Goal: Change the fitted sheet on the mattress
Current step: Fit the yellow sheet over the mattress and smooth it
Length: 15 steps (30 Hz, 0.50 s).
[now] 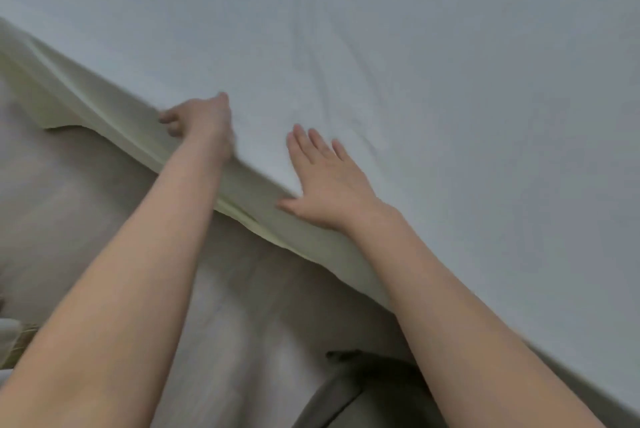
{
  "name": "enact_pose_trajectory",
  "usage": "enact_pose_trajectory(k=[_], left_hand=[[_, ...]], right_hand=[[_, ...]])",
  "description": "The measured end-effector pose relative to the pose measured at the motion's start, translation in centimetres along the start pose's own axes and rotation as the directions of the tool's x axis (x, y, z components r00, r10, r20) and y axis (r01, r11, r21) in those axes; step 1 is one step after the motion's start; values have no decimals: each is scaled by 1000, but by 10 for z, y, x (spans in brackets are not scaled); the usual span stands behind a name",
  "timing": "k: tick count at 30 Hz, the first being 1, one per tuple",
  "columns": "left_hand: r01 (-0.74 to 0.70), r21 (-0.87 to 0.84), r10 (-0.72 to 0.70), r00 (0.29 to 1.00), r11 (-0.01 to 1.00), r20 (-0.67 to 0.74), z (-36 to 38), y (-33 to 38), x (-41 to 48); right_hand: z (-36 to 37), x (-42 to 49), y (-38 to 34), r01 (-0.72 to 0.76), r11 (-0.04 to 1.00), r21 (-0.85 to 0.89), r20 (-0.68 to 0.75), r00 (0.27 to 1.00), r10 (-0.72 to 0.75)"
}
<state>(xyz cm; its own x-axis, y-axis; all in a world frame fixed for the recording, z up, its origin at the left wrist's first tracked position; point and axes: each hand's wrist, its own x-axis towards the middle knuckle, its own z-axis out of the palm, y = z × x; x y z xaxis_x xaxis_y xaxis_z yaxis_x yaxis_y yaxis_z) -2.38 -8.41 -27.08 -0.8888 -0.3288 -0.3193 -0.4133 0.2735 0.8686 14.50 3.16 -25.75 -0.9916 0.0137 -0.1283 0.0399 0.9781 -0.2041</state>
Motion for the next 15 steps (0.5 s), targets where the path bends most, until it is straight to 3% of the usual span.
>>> enact_pose_trajectory(k=[1, 4, 8, 15], left_hand=[[0, 105, 9, 997, 994, -81, 12, 1, 1], [26, 306, 63, 958, 952, -278, 28, -6, -5], [12, 371, 122, 934, 928, -336, 31, -12, -9], [99, 348, 27, 940, 932, -339, 31, -8, -12]], right_hand=[[7, 12, 1, 25, 999, -22, 35, 999, -24], [21, 19, 1, 66, 997, -27, -50, 996, -67], [23, 19, 0, 62, 998, -22, -46, 997, -63], [17, 18, 1, 62, 997, 50, 65, 996, -65]])
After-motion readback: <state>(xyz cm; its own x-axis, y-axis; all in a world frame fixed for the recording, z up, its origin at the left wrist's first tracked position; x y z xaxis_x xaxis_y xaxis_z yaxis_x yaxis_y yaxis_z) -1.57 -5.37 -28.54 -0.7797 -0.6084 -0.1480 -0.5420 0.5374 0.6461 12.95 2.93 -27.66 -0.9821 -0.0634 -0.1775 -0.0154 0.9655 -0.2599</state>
